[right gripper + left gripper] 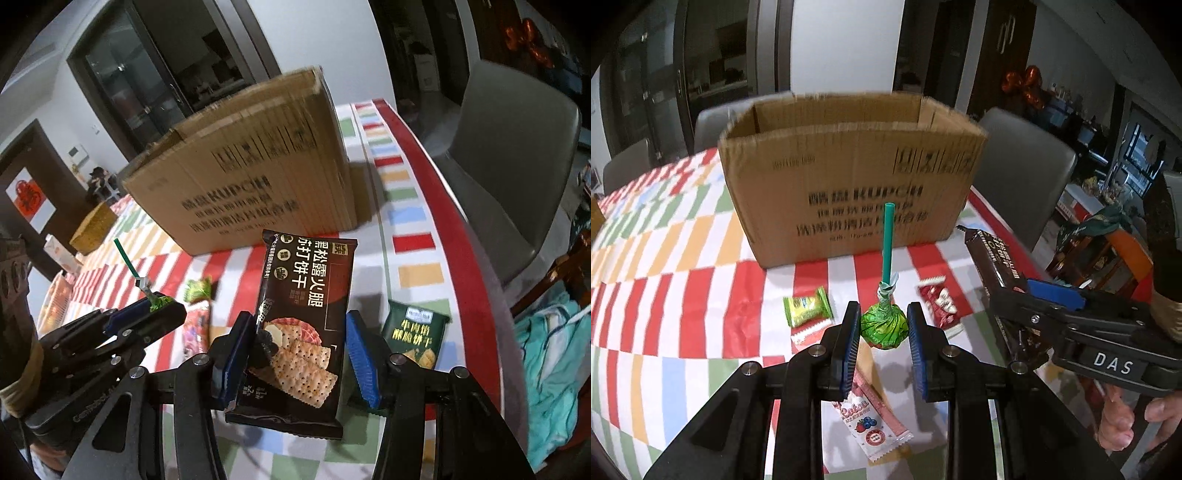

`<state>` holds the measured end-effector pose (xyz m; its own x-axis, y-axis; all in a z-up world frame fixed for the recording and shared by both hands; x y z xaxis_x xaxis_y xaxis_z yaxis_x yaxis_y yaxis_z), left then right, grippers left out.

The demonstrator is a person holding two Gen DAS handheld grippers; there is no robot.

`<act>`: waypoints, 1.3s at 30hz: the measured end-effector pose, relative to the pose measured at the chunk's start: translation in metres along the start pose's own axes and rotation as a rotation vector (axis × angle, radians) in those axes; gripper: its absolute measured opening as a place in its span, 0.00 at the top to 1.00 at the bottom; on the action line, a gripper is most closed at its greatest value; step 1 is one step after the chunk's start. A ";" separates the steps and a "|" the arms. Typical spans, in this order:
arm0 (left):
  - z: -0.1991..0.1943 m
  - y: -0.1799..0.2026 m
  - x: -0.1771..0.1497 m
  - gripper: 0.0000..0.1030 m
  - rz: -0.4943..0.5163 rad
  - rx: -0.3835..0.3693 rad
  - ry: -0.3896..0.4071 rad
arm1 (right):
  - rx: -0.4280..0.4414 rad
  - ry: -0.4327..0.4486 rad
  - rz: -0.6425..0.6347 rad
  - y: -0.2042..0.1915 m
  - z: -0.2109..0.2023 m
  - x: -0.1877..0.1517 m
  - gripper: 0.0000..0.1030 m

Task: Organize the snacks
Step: 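Grasp the dark cracker bag with the right tool while the left tool grasps the green lollipop, then carry both items over the box and open both tools to drop them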

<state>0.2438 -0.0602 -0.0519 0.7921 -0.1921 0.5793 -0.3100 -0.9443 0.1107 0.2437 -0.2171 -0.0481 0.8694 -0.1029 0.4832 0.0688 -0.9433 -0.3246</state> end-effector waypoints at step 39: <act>-0.047 -0.047 0.164 0.75 0.019 0.103 0.201 | -0.034 0.221 -0.236 -0.072 -0.050 0.170 0.50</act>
<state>0.3633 -0.0345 0.0758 0.6629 -0.1631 0.7307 -0.2604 -0.9653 0.0209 0.3621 -0.1825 0.0981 0.7037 0.0572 0.7082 0.2362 -0.9589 -0.1572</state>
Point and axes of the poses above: each gripper's, at about its wrist camera, not at the fingertips, and z roughly the way its jaws point, y to its right, x to its top, the point moved 3 cm from there along z, roughly the way its jaws point, and after that the axes turned 7 degrees about -y, right-handed, at the moved point
